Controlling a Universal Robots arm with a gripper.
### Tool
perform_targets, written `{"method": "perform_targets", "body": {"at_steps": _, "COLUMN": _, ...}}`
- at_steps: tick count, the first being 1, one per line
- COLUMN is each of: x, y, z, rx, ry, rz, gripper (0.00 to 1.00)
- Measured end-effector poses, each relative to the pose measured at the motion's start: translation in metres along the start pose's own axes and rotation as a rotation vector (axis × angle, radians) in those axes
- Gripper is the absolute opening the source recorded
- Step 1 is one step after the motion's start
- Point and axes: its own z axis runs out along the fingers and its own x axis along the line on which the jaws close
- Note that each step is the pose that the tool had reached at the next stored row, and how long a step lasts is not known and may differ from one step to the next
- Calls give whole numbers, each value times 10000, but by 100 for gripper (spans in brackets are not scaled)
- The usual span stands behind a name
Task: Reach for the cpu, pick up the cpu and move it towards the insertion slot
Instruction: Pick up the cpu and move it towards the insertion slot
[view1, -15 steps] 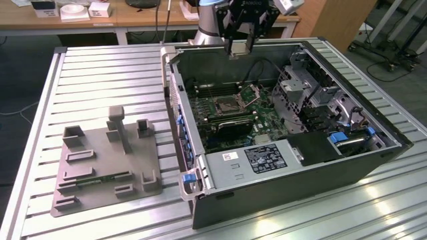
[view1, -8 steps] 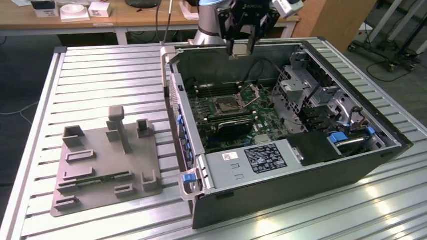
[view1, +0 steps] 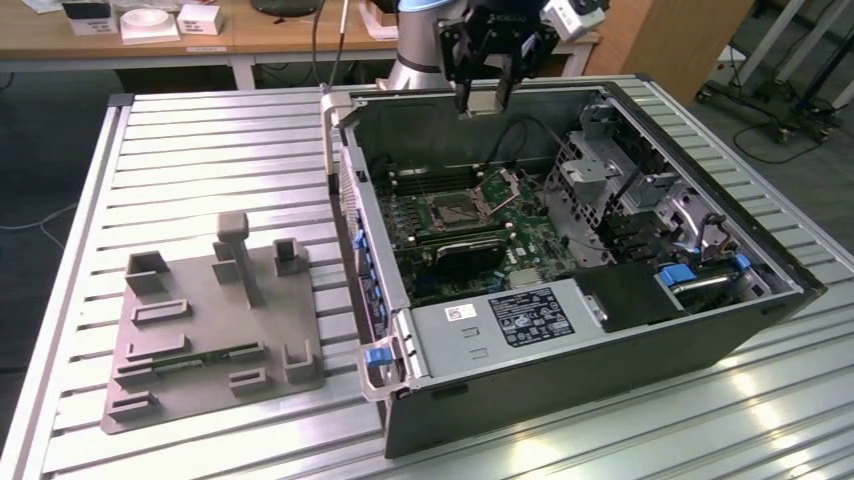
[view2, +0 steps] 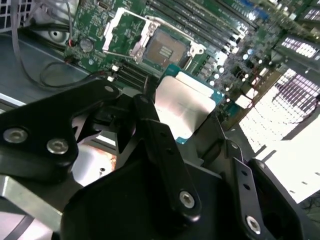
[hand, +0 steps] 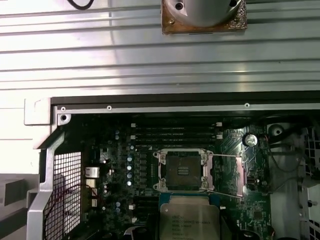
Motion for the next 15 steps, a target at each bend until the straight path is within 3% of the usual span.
{"method": "perform_targets", "body": {"at_steps": 8, "x": -21, "y": 197, "z": 51, "rx": -1, "ry": -1, "rz": 7, "gripper": 55}}
{"method": "perform_targets", "body": {"at_steps": 15, "x": -26, "y": 209, "z": 63, "rx": -1, "ry": -1, "rz": 6, "gripper": 55}}
